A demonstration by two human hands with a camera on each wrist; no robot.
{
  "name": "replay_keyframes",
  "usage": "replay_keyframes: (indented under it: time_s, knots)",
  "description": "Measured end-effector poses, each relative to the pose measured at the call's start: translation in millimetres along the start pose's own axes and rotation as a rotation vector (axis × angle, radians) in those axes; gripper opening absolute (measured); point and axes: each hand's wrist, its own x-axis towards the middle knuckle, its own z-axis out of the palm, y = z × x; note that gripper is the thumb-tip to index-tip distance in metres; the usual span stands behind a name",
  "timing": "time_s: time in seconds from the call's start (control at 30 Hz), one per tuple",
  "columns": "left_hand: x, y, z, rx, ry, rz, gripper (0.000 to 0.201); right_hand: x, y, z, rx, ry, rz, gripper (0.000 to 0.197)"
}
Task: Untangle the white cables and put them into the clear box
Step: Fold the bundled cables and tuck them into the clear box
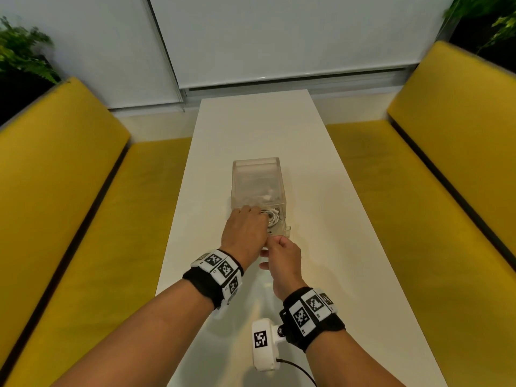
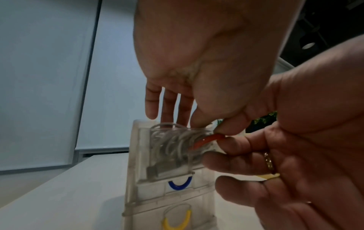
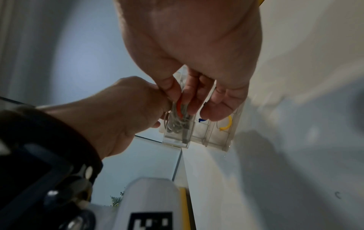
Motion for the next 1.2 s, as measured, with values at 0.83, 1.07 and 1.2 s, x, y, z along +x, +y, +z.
replay_keyframes:
  time_s: [0.83, 1.07, 1.2]
  knots:
    - [-5.4, -26.8, 6.6, -0.489, 0.038, -0.105, 0.028, 15.5, -7.0, -1.7, -0.004, -0.024, 0.016, 0.02]
    - [9.6, -41.8, 1.7, -0.477, -0.004, -0.04, 0.018, 15.5, -8.1, -1.0, 0.009, -0.022, 0.022, 0.018]
    - [6.6, -36.3, 16.5, -0.414, 0.15, -0.047, 0.012, 18.2, -7.9, -0.3, 0.012, -0.017, 0.027, 0.026]
